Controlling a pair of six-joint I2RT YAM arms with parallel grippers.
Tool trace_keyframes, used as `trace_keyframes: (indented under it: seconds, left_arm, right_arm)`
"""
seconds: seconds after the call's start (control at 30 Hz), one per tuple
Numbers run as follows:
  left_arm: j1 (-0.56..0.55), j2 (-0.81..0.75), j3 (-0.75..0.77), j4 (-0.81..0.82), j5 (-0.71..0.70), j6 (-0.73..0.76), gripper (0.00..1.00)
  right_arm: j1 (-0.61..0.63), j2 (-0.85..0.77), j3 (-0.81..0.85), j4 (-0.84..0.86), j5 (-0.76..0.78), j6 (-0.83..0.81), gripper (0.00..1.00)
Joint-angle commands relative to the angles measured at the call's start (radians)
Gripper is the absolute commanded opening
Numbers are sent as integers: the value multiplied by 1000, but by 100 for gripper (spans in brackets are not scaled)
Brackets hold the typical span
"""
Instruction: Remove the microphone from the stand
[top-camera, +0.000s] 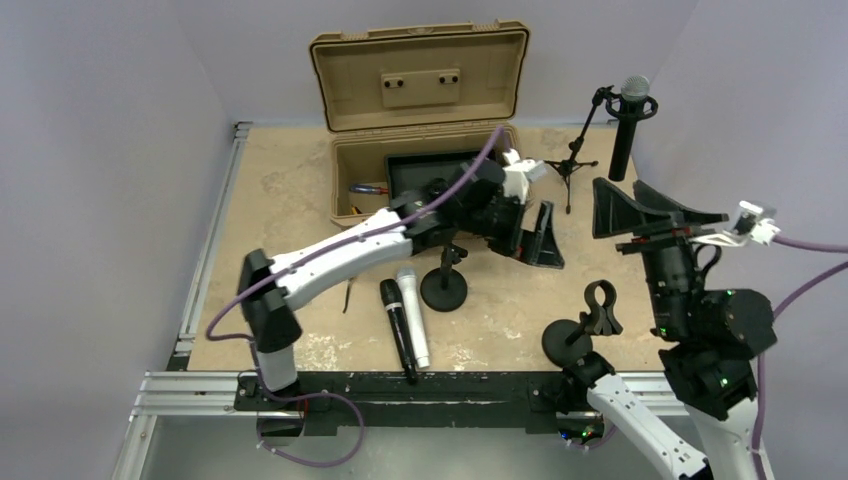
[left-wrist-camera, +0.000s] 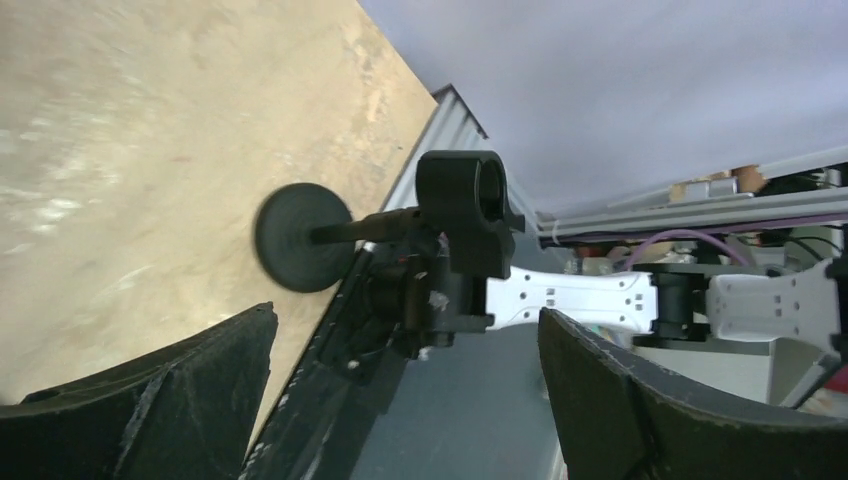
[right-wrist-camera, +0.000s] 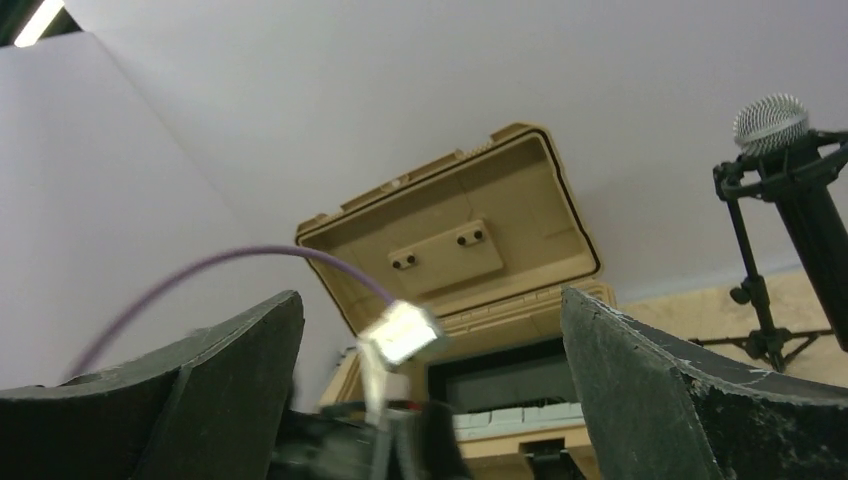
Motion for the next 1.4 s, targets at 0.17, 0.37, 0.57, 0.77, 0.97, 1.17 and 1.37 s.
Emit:
trace_keyframes:
  seconds: [0.17,0.37,0.57,0.77,0.97,1.17,1.37]
  left_arm:
    - [117,-451,-31,-374,-217,340,100]
    - [128,-637,-94,-453,-438,541,100]
    - [129,-813,-349,-301,-600,666,100]
    - [128,-894,-479,-213,-680,709,100]
    - [129,-916,-512,-192,-704,684,100]
    - [129,-912,-511,-194,-691,677,99]
    - [129,-923,-511,-196,-675,671,99]
  right_arm:
    - [2,154,-2,15,193,29,99]
    - [1,346,14,64,313,-77,99]
    - [-32,560,93,137,402,-170,99]
    - [-221,668,232,234,267,-275,95]
    - [-334,769,367,258,243,-348,93]
    - [-422,893,532,175,192,-388,93]
    - [-479,1031,708,-20,127,-391,92]
